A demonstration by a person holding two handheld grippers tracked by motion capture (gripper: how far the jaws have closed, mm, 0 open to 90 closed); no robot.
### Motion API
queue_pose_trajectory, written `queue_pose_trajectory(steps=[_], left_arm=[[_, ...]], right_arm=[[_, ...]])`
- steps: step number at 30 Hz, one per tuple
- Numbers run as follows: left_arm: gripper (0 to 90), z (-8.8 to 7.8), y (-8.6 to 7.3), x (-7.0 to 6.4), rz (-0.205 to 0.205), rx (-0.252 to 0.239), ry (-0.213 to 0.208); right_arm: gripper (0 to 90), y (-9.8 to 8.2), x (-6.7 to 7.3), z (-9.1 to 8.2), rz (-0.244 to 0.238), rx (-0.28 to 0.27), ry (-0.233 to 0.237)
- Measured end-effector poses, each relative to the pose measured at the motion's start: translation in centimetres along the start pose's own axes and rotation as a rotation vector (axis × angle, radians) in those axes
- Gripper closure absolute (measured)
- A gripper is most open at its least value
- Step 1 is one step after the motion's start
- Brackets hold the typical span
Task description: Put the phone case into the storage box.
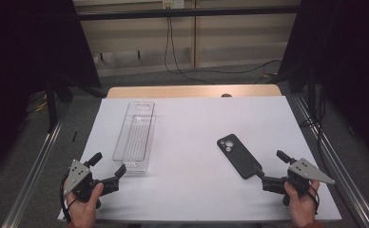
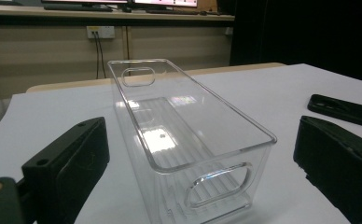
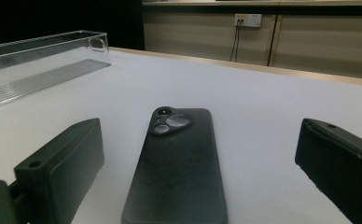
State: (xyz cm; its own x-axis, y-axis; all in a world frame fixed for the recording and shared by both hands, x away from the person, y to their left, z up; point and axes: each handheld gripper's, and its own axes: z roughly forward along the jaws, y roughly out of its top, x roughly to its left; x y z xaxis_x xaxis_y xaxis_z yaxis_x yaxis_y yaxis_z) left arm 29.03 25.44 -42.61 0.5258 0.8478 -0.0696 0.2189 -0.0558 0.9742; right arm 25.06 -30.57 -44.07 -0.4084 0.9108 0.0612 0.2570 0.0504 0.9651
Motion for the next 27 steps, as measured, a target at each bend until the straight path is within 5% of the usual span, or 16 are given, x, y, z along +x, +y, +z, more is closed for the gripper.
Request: queue_pose_trajectory(steps=[18,27], left_arm=[[3.5,-0.1,-0.1,0.2,-0.001,0.011,0.0],[3.5,-0.2,-0.1,0.3,0.0,0.009,-0.003]], right_arm=[[0.6,-0.2,0.4,0.4,0.012,0.031,0.04],[1.1,0.4,1.0,1.6,-0.025,0.061,0.061]])
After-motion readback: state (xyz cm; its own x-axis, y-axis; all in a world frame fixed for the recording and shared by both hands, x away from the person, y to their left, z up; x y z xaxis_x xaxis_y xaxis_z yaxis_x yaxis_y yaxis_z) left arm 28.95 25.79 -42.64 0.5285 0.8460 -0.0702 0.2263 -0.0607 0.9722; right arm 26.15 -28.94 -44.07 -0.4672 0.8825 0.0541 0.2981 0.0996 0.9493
